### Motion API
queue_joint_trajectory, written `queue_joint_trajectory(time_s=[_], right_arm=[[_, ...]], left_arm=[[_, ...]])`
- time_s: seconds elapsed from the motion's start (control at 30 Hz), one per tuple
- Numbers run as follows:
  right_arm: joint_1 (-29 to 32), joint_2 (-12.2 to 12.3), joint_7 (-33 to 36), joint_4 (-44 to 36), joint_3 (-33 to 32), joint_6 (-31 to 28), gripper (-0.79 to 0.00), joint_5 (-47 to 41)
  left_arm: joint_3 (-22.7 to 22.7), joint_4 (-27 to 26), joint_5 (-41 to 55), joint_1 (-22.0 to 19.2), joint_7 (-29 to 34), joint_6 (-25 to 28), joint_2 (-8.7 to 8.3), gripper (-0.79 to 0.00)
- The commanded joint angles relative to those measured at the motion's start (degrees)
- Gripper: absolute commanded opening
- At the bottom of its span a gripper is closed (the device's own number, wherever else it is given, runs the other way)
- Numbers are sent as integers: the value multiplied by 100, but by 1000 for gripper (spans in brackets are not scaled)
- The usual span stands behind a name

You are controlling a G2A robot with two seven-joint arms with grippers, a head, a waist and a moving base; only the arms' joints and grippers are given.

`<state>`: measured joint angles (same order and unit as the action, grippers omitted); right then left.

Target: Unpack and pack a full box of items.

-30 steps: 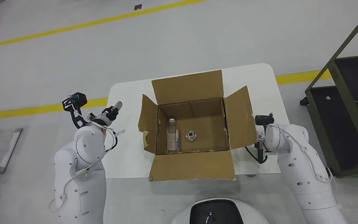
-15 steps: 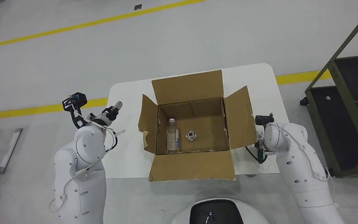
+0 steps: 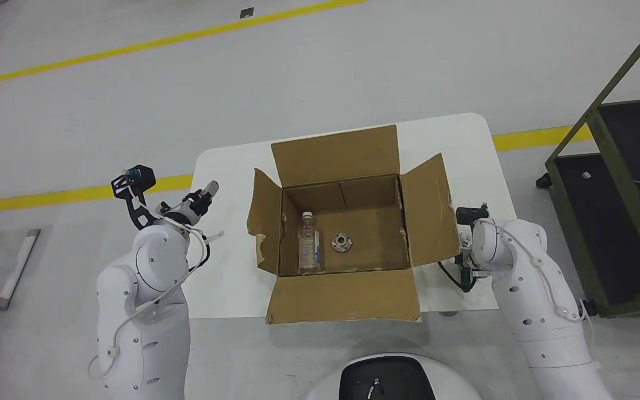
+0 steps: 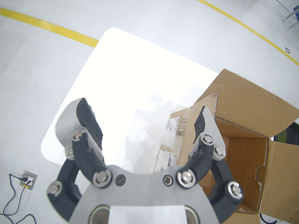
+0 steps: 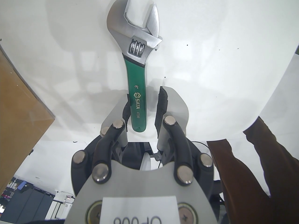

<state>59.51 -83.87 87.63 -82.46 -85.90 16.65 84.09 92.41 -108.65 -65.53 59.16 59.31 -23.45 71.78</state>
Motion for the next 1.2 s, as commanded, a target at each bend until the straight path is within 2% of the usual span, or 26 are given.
queue_joint_trajectory(time_s=[0.0,0.2,0.37,0.43,0.5,0.53,0.7,0.83,1.03,1.17], right_arm=[[-3,-9,-5,12,0,5,-496,8],[-24,-36,-19,83,10,19,-511,29],[-30,-49,-39,106,6,39,-570,44],[-35,-52,-49,128,10,49,-622,51],[-39,-55,-67,144,9,67,-745,57],[-41,-56,-70,142,12,70,-782,61],[2,-52,-105,0,-29,105,-785,70],[125,-30,-147,-426,-205,106,-785,-103],[450,19,-295,-1445,-955,-53,-785,-1310],[652,41,-451,-2082,-1750,-118,-785,-2879]], left_arm=[[0,0,0,0,0,0,0,0],[0,0,0,0,0,0,0,0],[0,0,0,0,0,0,0,0],[0,0,0,0,0,0,0,0],[0,0,0,0,0,0,0,0],[0,0,0,0,0,0,0,0],[0,0,0,0,0,0,0,0],[0,0,0,0,0,0,0,0],[0,0,0,0,0,0,0,0],[0,0,0,0,0,0,0,0]])
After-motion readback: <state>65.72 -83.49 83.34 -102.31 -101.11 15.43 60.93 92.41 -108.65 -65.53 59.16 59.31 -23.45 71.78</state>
